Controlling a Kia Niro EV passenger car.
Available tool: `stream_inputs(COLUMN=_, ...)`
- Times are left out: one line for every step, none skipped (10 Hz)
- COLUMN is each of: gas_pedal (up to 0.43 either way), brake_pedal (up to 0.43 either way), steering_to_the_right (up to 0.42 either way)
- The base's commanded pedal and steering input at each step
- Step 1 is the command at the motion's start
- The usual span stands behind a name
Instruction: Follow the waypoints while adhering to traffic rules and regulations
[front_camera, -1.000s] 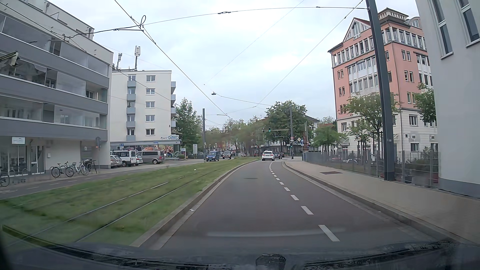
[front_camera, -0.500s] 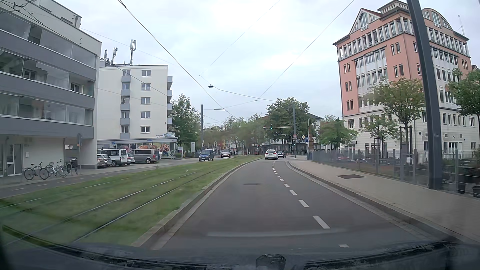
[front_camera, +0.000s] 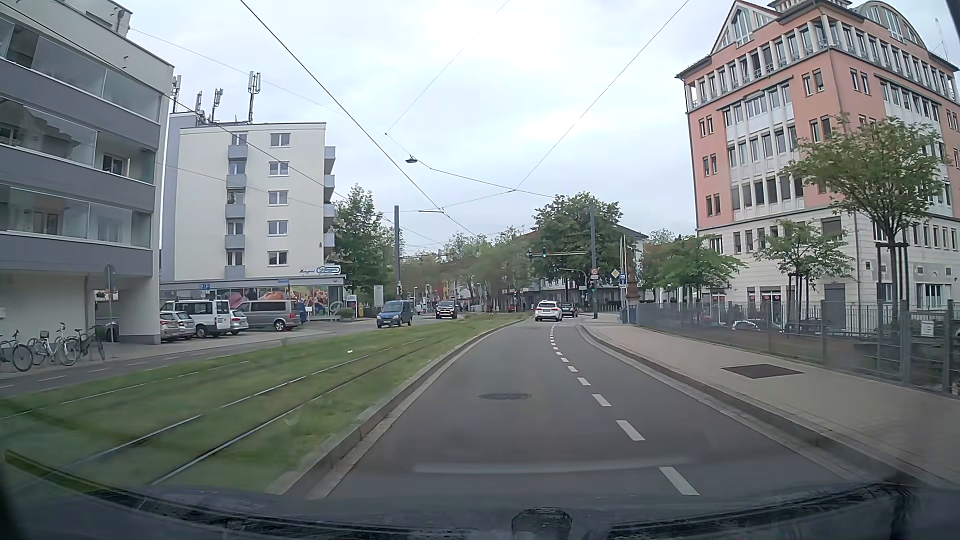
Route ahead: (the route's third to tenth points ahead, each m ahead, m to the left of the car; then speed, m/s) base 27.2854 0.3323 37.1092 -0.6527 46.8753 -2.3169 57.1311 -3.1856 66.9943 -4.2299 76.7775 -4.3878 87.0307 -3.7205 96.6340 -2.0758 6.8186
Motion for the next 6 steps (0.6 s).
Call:
stream_inputs(gas_pedal=0.098, brake_pedal=0.0, steering_to_the_right=0.007)
stream_inputs(gas_pedal=0.098, brake_pedal=0.0, steering_to_the_right=0.008)
stream_inputs(gas_pedal=0.098, brake_pedal=0.0, steering_to_the_right=0.008)
stream_inputs(gas_pedal=0.098, brake_pedal=0.0, steering_to_the_right=0.009)
stream_inputs(gas_pedal=0.11, brake_pedal=0.0, steering_to_the_right=0.009)
stream_inputs(gas_pedal=0.11, brake_pedal=0.0, steering_to_the_right=0.01)
